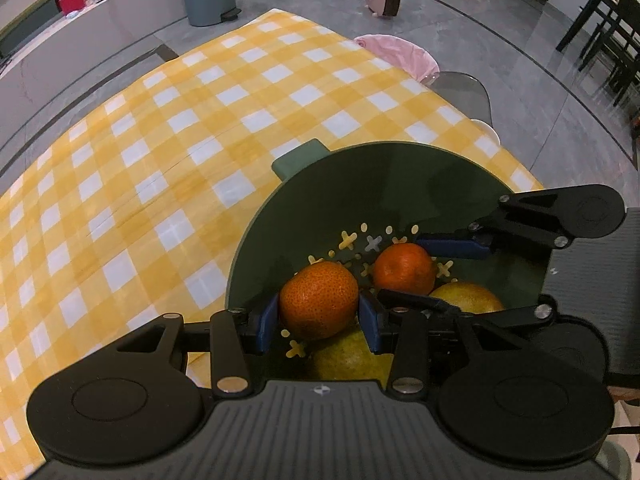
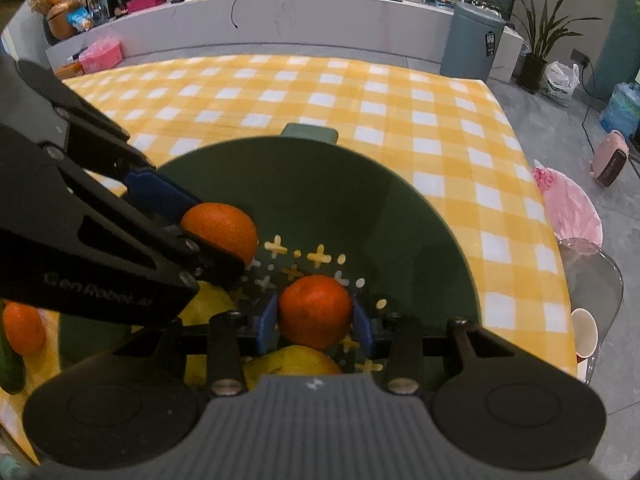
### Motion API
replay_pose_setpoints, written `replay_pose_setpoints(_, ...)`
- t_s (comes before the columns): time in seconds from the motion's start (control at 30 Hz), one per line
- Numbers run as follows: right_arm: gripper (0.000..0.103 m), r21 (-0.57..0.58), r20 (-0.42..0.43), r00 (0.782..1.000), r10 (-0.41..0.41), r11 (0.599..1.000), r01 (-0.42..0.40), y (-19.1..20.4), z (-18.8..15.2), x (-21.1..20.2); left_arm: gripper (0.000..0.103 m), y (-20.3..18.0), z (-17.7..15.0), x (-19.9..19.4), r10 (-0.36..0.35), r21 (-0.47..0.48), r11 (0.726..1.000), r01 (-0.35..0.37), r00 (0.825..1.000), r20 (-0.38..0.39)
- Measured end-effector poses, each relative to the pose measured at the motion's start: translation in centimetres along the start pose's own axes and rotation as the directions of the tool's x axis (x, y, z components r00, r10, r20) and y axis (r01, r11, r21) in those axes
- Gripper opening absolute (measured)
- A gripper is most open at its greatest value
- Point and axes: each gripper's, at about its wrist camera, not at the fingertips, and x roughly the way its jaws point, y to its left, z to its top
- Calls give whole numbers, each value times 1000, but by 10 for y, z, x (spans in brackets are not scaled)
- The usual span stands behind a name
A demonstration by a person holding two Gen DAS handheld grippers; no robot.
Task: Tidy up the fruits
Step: 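Carry both oranges over the colander and lower them inside with both tools, then open both tools to release the oranges and lift away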
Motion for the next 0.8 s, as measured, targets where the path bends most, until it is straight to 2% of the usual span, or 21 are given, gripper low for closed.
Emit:
replay_pose_setpoints(0.33, 40, -7, -4, 1000, -9, 1000, 9, 3, 0, 0, 50, -6, 0, 4, 24, 18, 1000, -24, 1000, -6)
replay_pose_setpoints(0.43, 42, -8, -3, 1000, -14, 1000, 14, 5, -1, -1, 56, -7, 0, 4, 31, 24, 999, -31, 1000, -6)
replay_pose_setpoints(0.57, 49, -19, 10, 999, -31, 999, 31, 9, -1, -7, 62, -9, -2, -4, 15, 34, 999, -16, 1000, 13)
replay_pose_setpoints(0.67, 62, -28, 23, 998, -57, 998, 58, 12, 0, -16, 65, -11, -4, -16, 7, 45, 999, -9, 999, 41)
replay_pose_setpoints(0.8, 64, -12, 54, 995, -81, 997, 82, 13, 0, -37, 65, -15, -10, -41, 3, 53, 999, -8, 995, 99)
